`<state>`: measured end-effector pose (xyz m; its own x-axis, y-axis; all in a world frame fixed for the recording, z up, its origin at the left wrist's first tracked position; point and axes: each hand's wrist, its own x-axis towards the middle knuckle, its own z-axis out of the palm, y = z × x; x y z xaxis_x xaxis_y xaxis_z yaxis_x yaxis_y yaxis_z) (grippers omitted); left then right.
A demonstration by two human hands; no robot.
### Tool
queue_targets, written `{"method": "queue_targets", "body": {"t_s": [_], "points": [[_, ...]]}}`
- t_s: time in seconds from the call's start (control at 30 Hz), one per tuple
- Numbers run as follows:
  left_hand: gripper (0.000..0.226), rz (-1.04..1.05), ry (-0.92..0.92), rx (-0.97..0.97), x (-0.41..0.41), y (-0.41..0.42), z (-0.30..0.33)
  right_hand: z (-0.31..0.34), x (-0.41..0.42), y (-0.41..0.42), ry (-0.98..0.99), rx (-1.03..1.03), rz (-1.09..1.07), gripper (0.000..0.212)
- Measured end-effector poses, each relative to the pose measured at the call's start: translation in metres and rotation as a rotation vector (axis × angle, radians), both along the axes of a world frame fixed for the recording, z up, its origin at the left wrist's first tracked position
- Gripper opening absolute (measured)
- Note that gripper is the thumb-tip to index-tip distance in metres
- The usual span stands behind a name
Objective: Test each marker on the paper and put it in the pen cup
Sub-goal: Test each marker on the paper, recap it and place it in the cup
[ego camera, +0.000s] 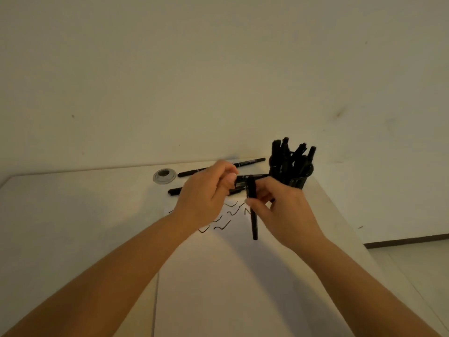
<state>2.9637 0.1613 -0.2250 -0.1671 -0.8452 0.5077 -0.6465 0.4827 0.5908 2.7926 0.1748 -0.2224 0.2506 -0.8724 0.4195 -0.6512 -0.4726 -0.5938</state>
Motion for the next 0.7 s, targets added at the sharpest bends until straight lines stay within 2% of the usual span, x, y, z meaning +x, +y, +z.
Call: {"method": "queue_targets", "body": {"t_s": [0.07, 0.13, 0.3, 0.47, 0.7], "points": [[0.018, 0.083, -0.062, 0.079, 0.001, -0.031, -0.004, 0.012, -0.013, -0.010, -0.078, 0.001, -0.079, 0.021], [0.022, 0.135, -0.203, 0.212, 0.003, -0.064, -0.012, 0.024, -0.028, -0.018, -0.170, -0.011, -0.155, 0.028], [0.033, 0.093, -0.498, 0.422, 0.006, -0.113, -0.032, 0.053, -0.061, -0.027, -0.411, -0.193, -0.274, 0.044], [0.035, 0.065, -0.584, 0.462, -0.007, -0.127, -0.037, 0.056, -0.079, -0.035, -0.394, -0.301, -0.312, 0.047], [0.027, 0.097, -0.621, 0.494, -0.014, -0.134, -0.044, 0.033, -0.082, -0.048, -0.326, -0.272, -0.318, 0.043]]}}
